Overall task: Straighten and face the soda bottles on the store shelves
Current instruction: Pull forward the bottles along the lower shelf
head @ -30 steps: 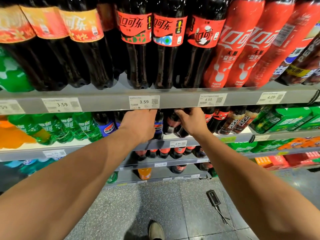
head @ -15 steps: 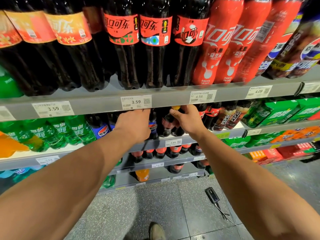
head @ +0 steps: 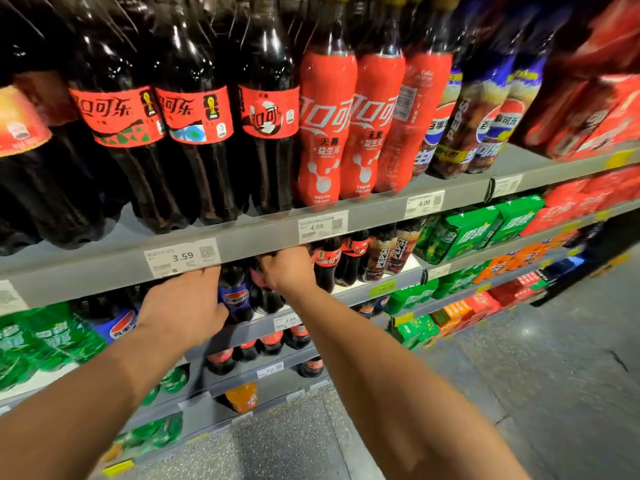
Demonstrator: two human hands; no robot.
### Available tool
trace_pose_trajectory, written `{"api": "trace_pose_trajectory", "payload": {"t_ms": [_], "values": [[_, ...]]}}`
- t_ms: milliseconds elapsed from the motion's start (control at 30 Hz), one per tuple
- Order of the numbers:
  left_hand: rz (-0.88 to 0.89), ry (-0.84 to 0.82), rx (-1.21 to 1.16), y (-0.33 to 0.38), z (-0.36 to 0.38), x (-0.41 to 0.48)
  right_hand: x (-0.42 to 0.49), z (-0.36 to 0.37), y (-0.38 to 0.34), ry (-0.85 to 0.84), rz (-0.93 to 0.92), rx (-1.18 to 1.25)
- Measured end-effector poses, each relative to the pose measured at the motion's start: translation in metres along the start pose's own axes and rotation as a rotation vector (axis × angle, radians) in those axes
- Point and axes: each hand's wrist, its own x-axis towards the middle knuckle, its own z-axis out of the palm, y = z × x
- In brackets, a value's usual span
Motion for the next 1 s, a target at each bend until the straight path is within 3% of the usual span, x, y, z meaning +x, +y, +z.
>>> {"api": "trace_pose_trajectory", "payload": {"t_ms": [433, 733, 1000], "values": [[-0.031, -0.025, -0.036, 0.006, 0.004, -0.001, 0.006, 0.000, 0.003, 0.004, -0.119, -0.241], [-0.009, -0.023, -0.107, 0.011, -0.002, -0.014, -0.010, 0.002, 0.000, 0.017, -0.111, -0.102], [-0.007, -0.028, -0.153, 0.000, -0.025, -0.051, -0.056, -0.019, -0.018, -0.047, -0.074, -0.223]]}}
